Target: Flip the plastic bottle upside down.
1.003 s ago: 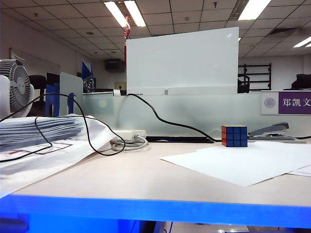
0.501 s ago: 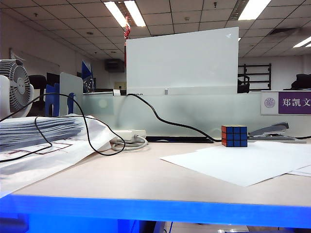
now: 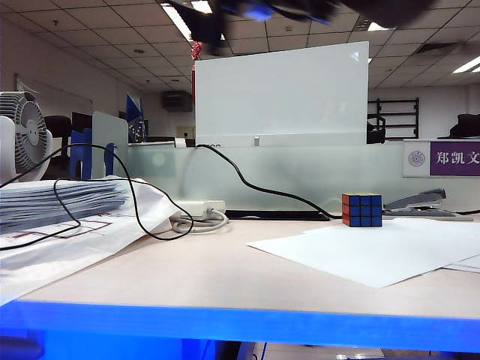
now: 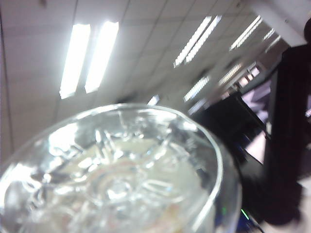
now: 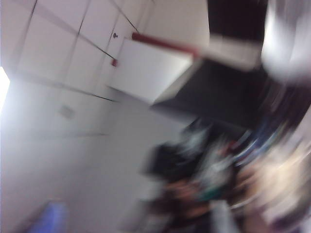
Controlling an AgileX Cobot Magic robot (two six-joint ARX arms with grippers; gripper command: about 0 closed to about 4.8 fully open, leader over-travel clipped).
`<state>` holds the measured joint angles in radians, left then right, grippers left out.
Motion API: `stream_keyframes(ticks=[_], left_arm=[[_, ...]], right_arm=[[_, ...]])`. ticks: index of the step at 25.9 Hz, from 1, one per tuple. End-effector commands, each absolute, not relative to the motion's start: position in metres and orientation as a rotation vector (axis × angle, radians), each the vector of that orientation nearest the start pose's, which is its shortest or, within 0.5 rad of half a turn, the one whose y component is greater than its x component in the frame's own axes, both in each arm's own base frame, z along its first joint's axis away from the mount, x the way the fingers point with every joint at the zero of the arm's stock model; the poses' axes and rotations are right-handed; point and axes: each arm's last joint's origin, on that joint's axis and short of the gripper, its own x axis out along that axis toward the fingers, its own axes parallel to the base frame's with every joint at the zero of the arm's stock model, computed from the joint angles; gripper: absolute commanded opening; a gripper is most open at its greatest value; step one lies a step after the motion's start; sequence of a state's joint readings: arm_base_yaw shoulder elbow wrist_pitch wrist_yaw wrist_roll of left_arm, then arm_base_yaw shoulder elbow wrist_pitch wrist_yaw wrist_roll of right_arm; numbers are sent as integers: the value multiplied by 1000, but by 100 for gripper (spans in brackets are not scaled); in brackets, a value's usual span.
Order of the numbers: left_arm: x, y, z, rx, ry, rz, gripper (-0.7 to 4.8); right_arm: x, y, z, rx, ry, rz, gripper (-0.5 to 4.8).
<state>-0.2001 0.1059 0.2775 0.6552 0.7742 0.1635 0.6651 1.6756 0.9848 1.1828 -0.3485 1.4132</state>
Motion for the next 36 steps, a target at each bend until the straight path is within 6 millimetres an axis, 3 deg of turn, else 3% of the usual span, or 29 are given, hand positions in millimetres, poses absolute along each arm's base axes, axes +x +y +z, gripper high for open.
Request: stream_keyframes(ticks=[1,2,4,7,11,13,15,16,17,18,21,22,25,31,36], left_arm=[[57,-31,288,303,-715,-859,-6],[65,-33,285,257,-637,-855,-6],[81,-36,278,219,-526,-872,-6],[110,-42,267,178,-388,-885,-6],[159,-60,248,147,-315,-936,-6],[184,-75,239,102,-295,-972,-6],[208,-91,233,37,-254,-1022,-6],[222,-102,231,26,-244,-1043,-6],[227,-107,231,25,-242,-1054,-6],[237,-117,233,22,-243,-1078,-6],[250,-135,242,29,-264,-1118,-6],[254,-142,247,24,-270,-1136,-6],[258,-153,258,25,-266,-1179,-6],[257,-163,265,55,-289,-1212,-6],[257,-166,264,54,-263,-1219,-6]], right_arm=[[301,177,310,904,67,1315,14],[312,154,309,851,67,1303,-5],[319,128,314,809,20,1298,-6],[310,116,327,642,-111,1370,-6],[295,113,345,490,-123,1386,-6],[287,110,349,405,-113,1286,-6],[275,101,353,294,-42,1019,-6],[258,91,357,169,11,770,-6],[249,88,359,115,33,701,-6],[228,82,364,41,83,673,-6],[185,66,367,-31,210,575,-6],[161,58,364,-53,299,527,-6],[116,50,358,-56,427,559,-6],[69,41,358,66,477,735,-6],[43,29,363,90,372,712,-6]])
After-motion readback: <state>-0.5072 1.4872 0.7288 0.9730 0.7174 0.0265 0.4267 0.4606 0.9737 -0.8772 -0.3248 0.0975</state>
